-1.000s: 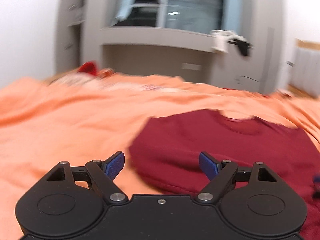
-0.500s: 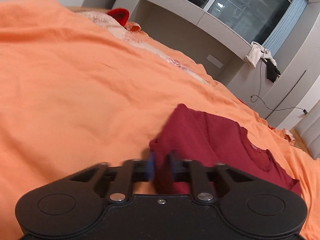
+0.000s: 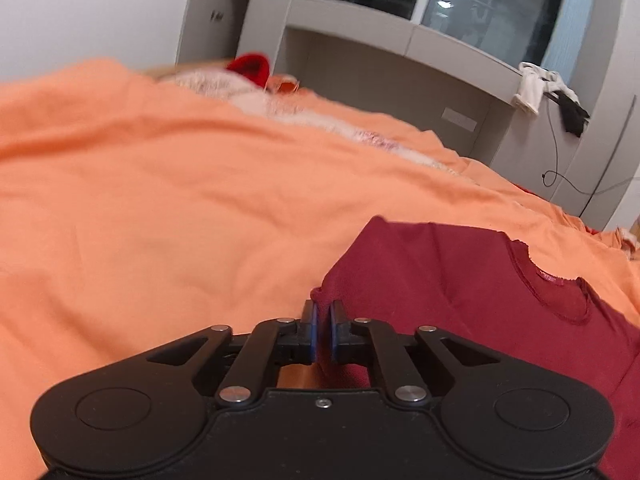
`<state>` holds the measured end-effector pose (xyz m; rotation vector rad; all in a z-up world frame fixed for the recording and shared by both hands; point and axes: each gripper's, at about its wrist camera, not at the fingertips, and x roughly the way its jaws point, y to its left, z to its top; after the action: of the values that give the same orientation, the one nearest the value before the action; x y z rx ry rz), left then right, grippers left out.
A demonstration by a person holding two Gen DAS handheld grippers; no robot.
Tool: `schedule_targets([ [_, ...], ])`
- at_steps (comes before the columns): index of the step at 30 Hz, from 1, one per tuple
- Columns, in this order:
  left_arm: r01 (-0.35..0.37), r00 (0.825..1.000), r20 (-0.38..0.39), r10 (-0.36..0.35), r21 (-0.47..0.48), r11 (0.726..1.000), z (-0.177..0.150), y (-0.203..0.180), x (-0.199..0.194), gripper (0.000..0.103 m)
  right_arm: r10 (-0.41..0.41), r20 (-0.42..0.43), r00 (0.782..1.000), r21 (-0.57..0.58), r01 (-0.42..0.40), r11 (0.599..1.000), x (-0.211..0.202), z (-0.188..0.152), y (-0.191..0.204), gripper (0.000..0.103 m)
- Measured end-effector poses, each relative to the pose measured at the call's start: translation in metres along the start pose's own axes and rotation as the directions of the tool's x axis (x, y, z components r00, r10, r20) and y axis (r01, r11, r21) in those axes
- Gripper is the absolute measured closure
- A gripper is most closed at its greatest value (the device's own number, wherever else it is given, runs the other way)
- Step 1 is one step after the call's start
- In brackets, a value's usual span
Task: Fold small clothes
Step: 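Grasp the sweater side edge with the left gripper, fold inward, release, then withdraw the left gripper while the right gripper moves toward the sweater hem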
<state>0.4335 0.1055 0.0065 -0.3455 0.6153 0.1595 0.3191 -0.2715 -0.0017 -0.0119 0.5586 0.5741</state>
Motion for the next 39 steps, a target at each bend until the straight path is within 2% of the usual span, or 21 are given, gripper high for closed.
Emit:
schedule_targets([
  [2,0.008,1.0,-0.012,-0.009,-0.031,0.999,0.001,0.006,-0.001,0.085,0.002,0.0,1.0,0.002,-0.002,1.0,0.0,0.0,0.0,0.071],
  [3,0.008,1.0,-0.014,-0.009,-0.037,0.999,0.001,0.007,-0.002,0.085,0.004,0.0,1.0,0.005,-0.004,1.0,-0.001,0.0,-0.001,0.071],
  [6,-0.004,1.0,-0.022,0.003,-0.027,1.0,0.001,0.007,-0.006,0.08,0.003,0.0,1.0,0.014,-0.003,1.0,-0.002,0.0,-0.005,0.065],
  [9,-0.013,1.0,-0.024,0.012,-0.008,1.0,0.0,0.008,-0.013,0.07,0.0,0.004,1.0,0.023,0.0,1.0,-0.005,0.0,-0.008,0.056],
  [14,-0.024,1.0,-0.005,0.024,-0.002,1.0,-0.005,0.012,-0.035,0.034,-0.021,0.025,0.999,0.028,0.02,0.999,-0.017,-0.003,-0.015,0.038],
  [16,-0.017,1.0,0.006,0.017,0.011,1.0,-0.008,0.011,-0.047,0.029,-0.037,0.036,0.999,0.022,0.036,0.999,-0.024,-0.005,-0.016,0.032],
  [17,-0.013,1.0,0.012,0.012,0.022,1.0,-0.011,0.01,-0.053,0.022,-0.045,0.039,0.998,0.017,0.044,0.999,-0.027,-0.006,-0.017,0.025],
  [20,0.001,0.999,0.049,-0.004,0.054,0.999,-0.022,0.003,-0.073,0.007,-0.076,0.055,0.996,0.006,0.075,0.997,-0.037,-0.011,-0.016,0.016],
  [25,0.046,0.995,0.078,-0.06,0.174,0.984,-0.046,-0.019,-0.102,0.003,-0.139,0.073,0.988,0.002,0.139,0.99,-0.058,-0.023,-0.013,0.007],
  [30,0.033,0.991,0.116,-0.07,0.299,0.954,-0.079,-0.028,-0.135,0.001,-0.172,0.075,0.982,0.051,0.169,0.984,-0.084,-0.044,-0.011,0.002],
  [36,0.041,0.985,0.149,-0.083,0.266,0.963,-0.106,-0.014,-0.173,0.001,-0.206,0.144,0.968,-0.06,0.216,0.975,-0.111,-0.065,0.01,0.0],
  [39,0.042,0.984,0.16,-0.079,0.221,0.974,-0.119,-0.001,-0.189,0.001,-0.186,0.181,0.966,-0.12,0.209,0.97,-0.122,-0.074,0.025,0.0],
])
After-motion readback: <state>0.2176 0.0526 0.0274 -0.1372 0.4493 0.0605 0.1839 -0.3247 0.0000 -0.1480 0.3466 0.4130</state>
